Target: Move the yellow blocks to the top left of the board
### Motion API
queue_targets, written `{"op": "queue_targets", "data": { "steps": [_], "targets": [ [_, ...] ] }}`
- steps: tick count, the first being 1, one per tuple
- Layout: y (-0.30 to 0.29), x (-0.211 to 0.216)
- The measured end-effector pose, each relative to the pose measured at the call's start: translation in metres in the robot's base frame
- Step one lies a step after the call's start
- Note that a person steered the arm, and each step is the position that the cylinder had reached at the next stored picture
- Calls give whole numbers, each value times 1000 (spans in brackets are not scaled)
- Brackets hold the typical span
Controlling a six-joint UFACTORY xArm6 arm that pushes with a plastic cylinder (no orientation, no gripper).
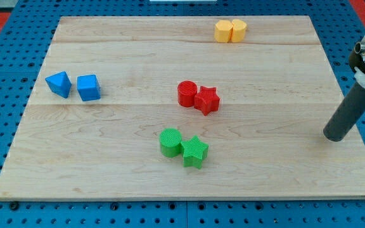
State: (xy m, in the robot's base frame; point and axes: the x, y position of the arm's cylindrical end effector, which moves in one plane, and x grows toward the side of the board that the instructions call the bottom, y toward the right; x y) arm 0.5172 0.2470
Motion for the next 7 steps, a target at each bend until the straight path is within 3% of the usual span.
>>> {"op": "queue_targets", "data": {
  "steps": [2,4,7],
  "targets": [
    [1,0],
    [-4,-93],
    [-55,-277]
  ]
}}
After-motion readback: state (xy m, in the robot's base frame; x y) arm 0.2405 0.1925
